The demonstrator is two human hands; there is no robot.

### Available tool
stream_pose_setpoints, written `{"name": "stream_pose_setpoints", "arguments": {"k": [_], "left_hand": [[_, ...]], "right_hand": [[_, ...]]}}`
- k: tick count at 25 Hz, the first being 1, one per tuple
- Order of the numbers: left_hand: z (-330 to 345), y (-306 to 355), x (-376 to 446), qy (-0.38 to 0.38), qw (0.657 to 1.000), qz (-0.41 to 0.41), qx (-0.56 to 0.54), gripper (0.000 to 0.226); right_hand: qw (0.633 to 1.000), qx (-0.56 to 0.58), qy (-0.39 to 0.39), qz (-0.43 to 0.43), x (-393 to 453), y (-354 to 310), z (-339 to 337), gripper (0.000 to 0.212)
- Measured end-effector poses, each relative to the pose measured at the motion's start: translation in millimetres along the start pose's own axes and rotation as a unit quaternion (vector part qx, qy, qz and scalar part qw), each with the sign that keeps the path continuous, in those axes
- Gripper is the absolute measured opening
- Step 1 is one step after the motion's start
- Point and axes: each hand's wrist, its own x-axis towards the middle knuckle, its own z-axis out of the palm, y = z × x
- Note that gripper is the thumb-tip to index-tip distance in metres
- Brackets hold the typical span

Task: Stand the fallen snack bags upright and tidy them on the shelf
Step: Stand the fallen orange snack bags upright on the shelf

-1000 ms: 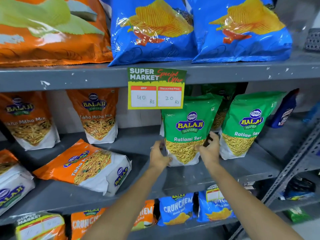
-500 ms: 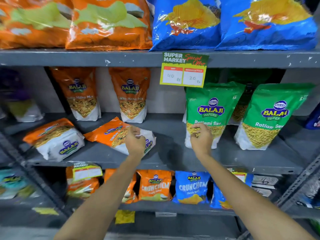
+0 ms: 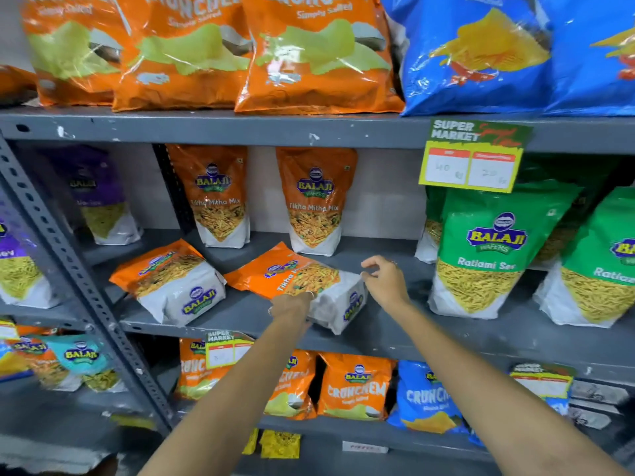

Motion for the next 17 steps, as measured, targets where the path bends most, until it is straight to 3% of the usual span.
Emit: {"name": "stream_pose_setpoints", "arguments": {"k": [4, 6, 8, 11, 13, 17], "left_hand": [[8.0, 0.3, 40.3, -0.034, 0.998, -0.032, -0.032, 0.102], [-6.4, 15.2, 7.9, -0.076, 0.996, -0.043, -0.029, 0.086], [-10.6, 18.9, -11.2, -0.154, 0.984, -0.069, -0.055, 0.035], [-7.0, 17.1, 4.3, -0.153, 0.981, -0.108, -0.042, 0.046], [-5.2, 21.8, 4.4, -0.159, 0.976, -0.140, -0.057, 0.055], [-0.8, 20.4, 0.0, -0.126, 0.975, -0.159, -0.095, 0.051]], "right_hand": [[0.993, -0.059, -0.063, 0.084, 18.7, -6.2, 23.3, 0.030], [0.985, -0.060, -0.084, 0.136, 26.8, -3.5, 31.6, 0.040], [0.970, 0.033, -0.096, 0.220, 31.1, 1.5, 37.6, 0.038], [0.934, 0.117, -0.134, 0.310, 30.9, 5.7, 37.9, 0.061], [0.926, 0.124, -0.169, 0.314, 33.7, 8.2, 34.5, 0.060], [0.920, 0.135, -0.207, 0.304, 31.0, 7.3, 29.3, 0.067]]}}
